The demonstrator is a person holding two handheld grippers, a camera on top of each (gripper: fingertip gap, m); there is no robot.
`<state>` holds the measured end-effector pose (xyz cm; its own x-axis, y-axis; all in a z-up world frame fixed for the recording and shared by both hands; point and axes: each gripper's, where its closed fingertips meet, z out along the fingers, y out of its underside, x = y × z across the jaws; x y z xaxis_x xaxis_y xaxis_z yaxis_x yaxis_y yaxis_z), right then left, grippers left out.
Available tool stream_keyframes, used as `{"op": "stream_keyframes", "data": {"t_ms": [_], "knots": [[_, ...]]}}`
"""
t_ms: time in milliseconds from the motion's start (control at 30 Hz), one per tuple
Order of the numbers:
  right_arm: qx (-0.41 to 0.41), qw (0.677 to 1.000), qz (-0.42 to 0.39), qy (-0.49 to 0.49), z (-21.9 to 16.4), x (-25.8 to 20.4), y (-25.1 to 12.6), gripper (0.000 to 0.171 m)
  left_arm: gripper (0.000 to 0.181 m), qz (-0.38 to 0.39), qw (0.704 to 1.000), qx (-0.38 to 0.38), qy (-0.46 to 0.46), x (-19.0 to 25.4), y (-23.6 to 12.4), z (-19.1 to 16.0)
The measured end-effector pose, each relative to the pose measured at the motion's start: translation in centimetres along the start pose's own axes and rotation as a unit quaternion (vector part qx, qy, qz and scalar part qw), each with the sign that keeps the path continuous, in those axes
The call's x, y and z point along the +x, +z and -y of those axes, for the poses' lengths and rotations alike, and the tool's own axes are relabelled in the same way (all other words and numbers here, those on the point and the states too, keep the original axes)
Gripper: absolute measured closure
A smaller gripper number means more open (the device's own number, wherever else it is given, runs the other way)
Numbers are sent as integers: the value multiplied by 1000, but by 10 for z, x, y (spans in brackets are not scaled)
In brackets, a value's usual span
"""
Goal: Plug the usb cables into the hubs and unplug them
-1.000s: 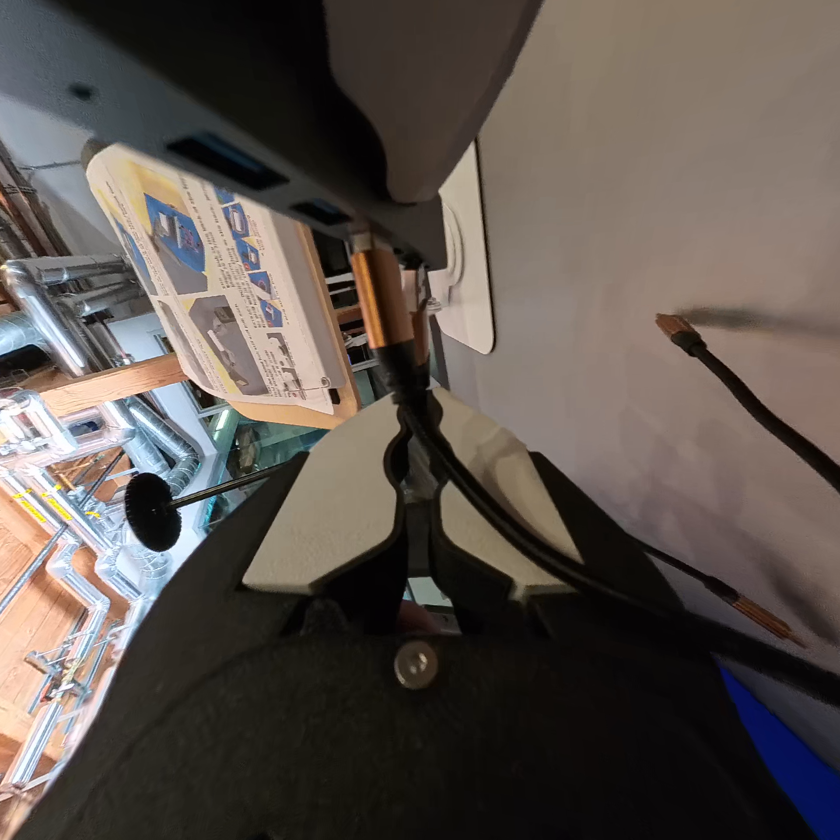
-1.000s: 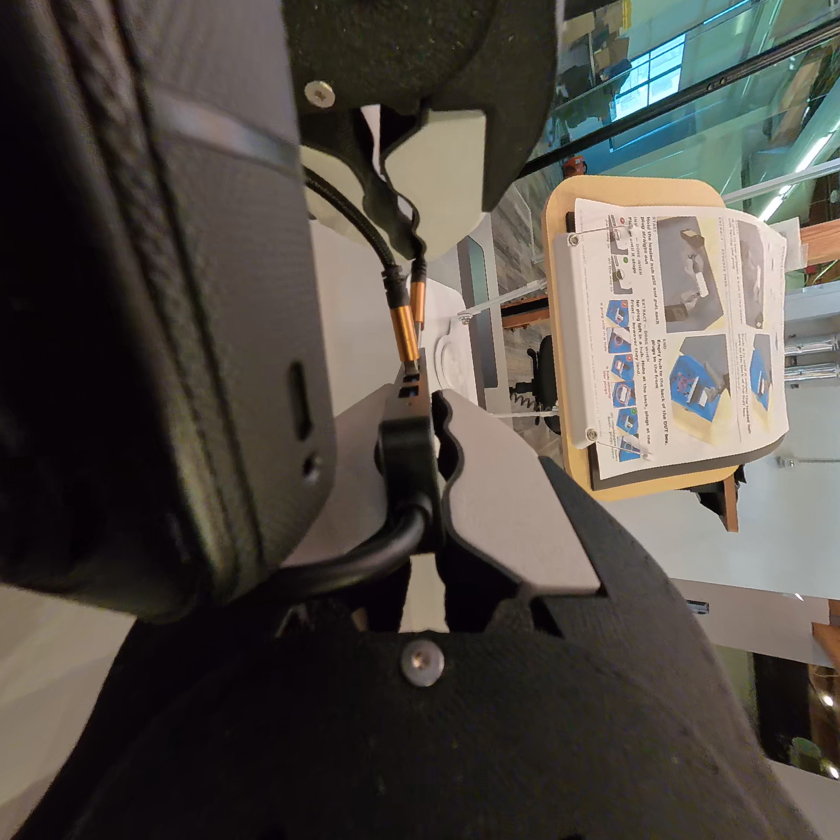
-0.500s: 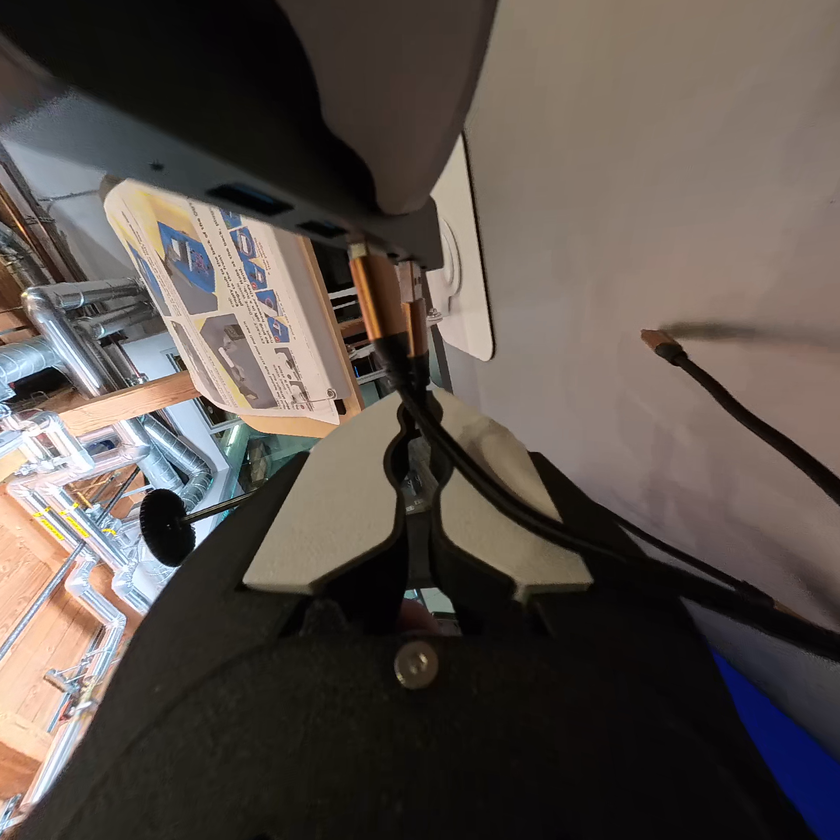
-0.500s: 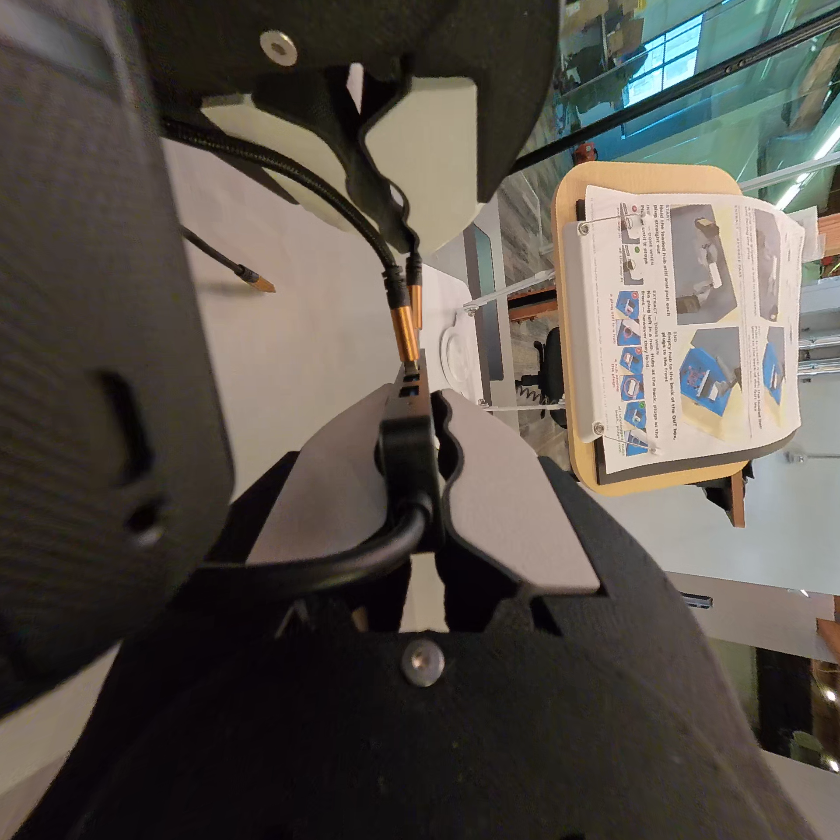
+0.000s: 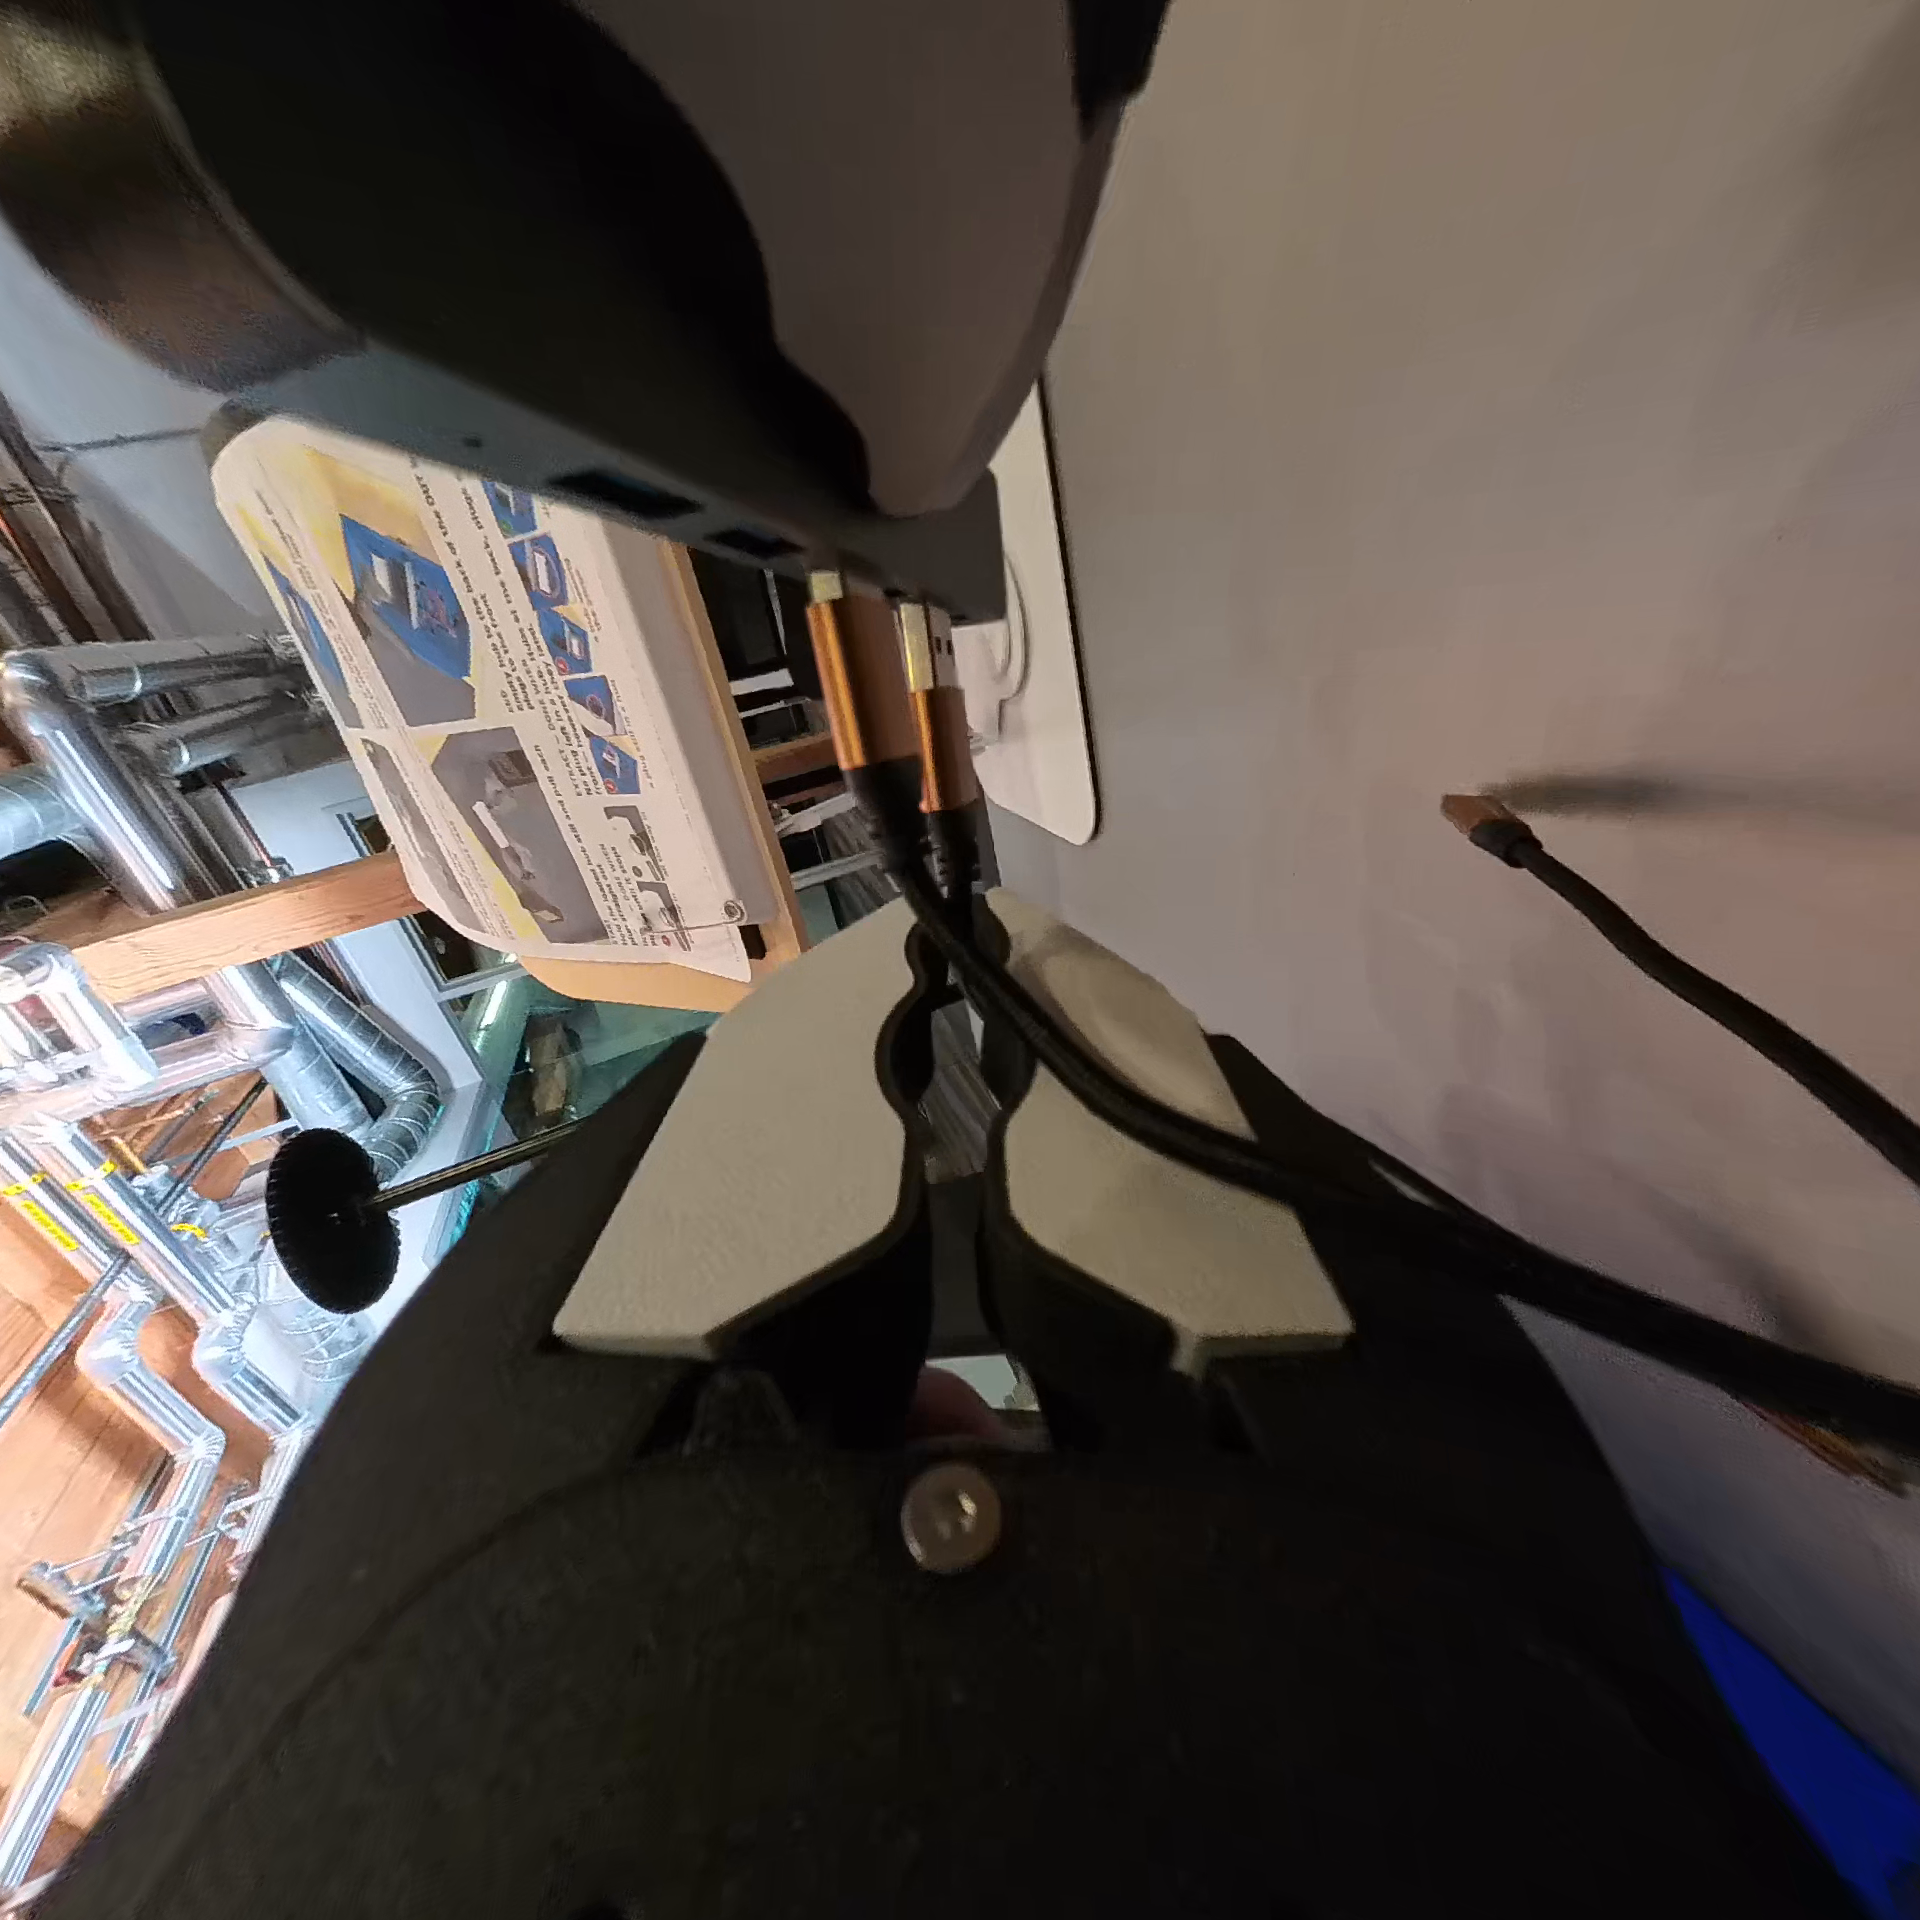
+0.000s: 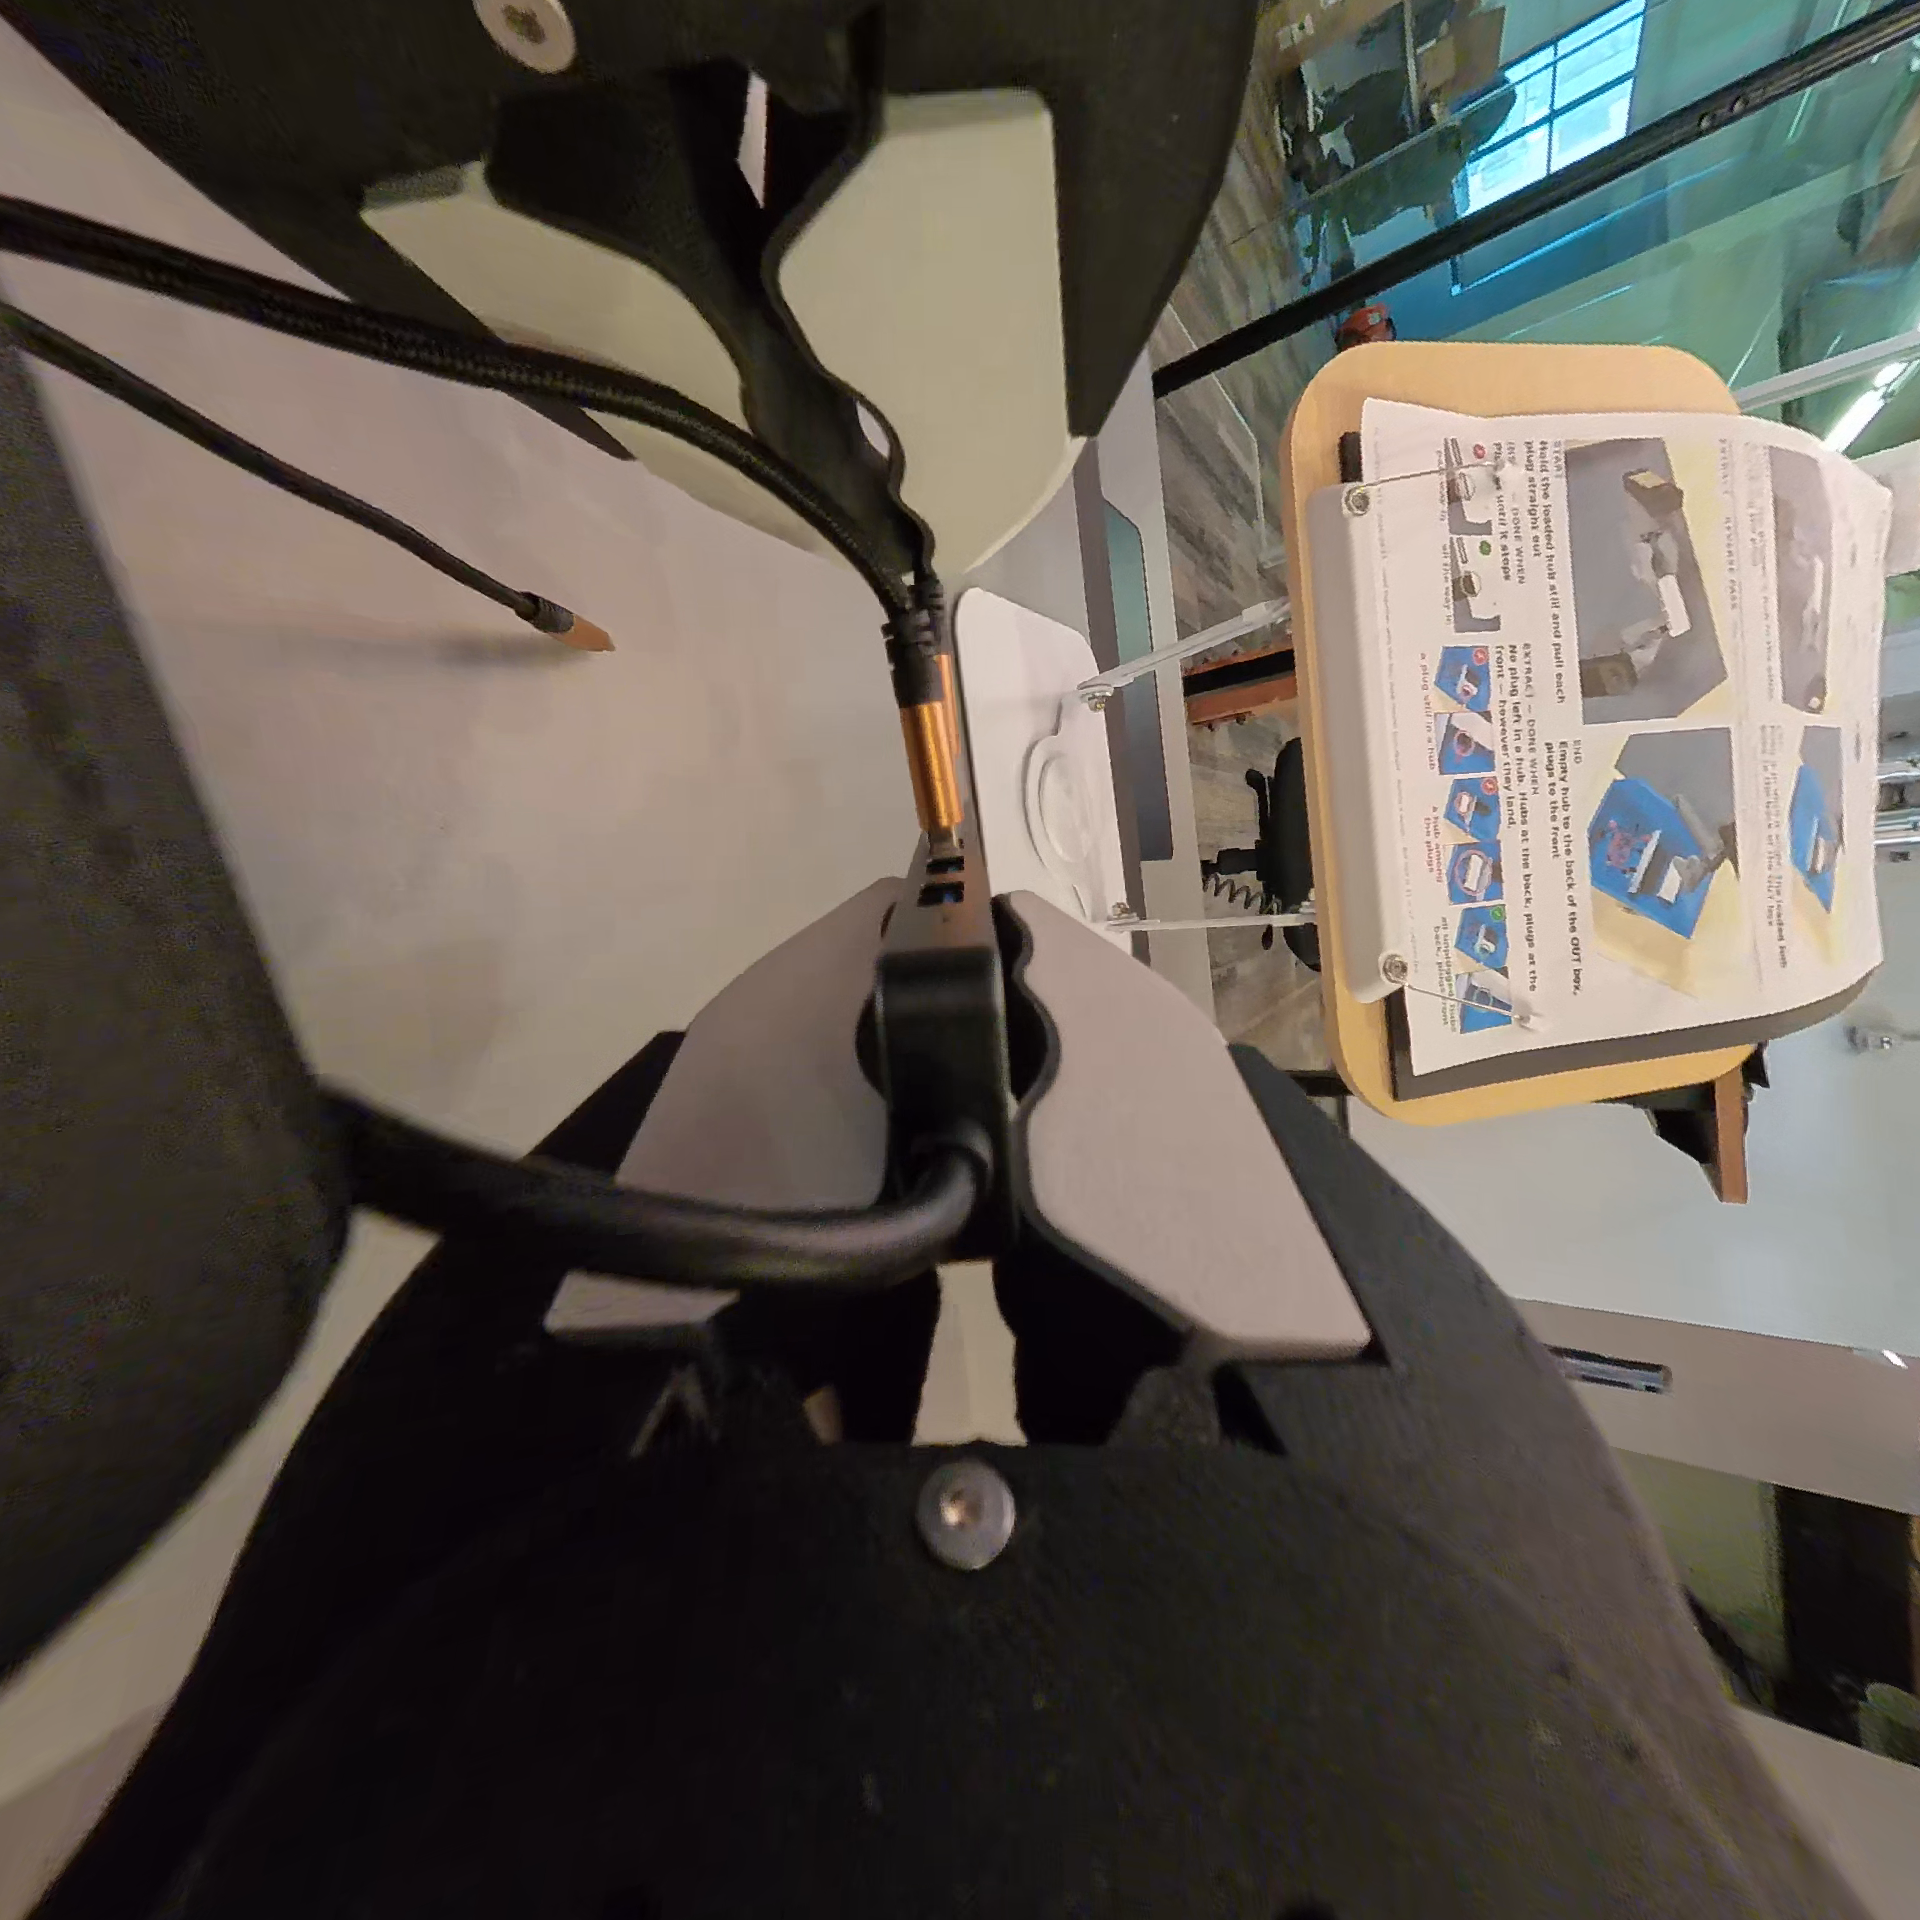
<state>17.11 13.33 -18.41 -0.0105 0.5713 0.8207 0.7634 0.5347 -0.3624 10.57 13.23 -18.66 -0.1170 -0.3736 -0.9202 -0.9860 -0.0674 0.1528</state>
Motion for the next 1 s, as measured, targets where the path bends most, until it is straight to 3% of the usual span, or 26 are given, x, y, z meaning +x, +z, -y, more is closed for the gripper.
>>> {"op": "stream_keyframes", "data": {"t_ms": [1000], "knots": [[68,998,-18,-1,18,10,-18,160,178,4,999,-12,-33,-9,0,-3]]}}
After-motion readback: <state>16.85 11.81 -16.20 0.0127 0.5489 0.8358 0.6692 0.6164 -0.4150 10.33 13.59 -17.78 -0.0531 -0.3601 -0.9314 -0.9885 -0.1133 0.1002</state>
